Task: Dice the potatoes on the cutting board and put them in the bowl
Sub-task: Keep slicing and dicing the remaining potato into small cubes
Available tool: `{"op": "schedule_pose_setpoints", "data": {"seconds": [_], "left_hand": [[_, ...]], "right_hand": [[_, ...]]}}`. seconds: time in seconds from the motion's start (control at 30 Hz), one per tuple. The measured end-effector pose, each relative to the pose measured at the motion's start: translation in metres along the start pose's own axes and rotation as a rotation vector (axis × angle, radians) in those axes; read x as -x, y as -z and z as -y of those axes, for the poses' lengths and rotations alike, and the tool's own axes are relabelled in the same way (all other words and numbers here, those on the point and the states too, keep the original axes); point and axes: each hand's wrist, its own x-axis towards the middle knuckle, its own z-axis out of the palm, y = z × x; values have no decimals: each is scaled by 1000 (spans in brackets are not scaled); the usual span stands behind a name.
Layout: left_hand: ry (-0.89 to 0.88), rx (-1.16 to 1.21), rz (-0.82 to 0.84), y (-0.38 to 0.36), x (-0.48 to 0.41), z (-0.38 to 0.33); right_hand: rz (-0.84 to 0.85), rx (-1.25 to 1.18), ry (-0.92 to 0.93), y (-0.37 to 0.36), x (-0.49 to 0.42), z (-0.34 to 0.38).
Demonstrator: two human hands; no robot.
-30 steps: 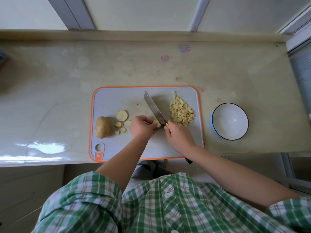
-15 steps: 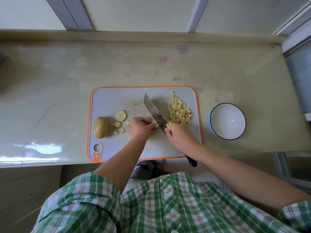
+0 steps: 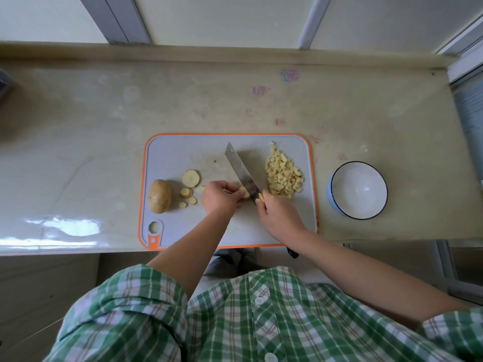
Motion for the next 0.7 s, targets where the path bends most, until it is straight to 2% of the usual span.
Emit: {"op": "schedule_pose_setpoints", "data": {"seconds": [0.4, 0.7], "left_hand": [[-10, -15, -29, 1, 0, 3], [8, -37, -29, 1, -1, 1]], "right_hand": [[60, 36, 15, 16, 1, 5], [19, 49, 12, -3, 0, 9]]}}
